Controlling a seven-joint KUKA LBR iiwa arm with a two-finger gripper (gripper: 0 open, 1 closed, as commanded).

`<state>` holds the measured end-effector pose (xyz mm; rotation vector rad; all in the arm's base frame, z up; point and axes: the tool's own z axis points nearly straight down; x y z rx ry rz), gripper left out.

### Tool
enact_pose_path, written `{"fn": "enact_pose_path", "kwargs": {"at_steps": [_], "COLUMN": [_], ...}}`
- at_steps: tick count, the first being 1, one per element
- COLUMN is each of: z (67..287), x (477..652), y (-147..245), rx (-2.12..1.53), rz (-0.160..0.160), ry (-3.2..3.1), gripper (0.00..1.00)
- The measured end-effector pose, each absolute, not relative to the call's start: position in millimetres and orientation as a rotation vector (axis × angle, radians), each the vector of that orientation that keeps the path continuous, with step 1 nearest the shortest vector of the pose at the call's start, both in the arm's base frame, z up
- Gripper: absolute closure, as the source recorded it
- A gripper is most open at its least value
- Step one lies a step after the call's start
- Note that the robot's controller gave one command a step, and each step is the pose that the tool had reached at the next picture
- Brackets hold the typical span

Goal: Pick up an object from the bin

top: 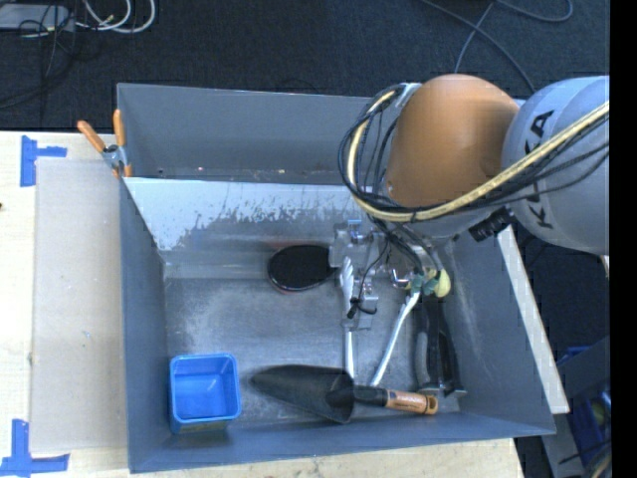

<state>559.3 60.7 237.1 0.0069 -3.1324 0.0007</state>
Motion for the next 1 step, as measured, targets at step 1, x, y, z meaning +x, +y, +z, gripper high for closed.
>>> {"fn": "enact_pose_path", "kwargs": {"at_steps": [1], "z": [241.3], "x": [560.8], "y": [60.3], "rx": [0.004], "rz": [0.000], "ry": [-3.140], "gripper": [0.00]}}
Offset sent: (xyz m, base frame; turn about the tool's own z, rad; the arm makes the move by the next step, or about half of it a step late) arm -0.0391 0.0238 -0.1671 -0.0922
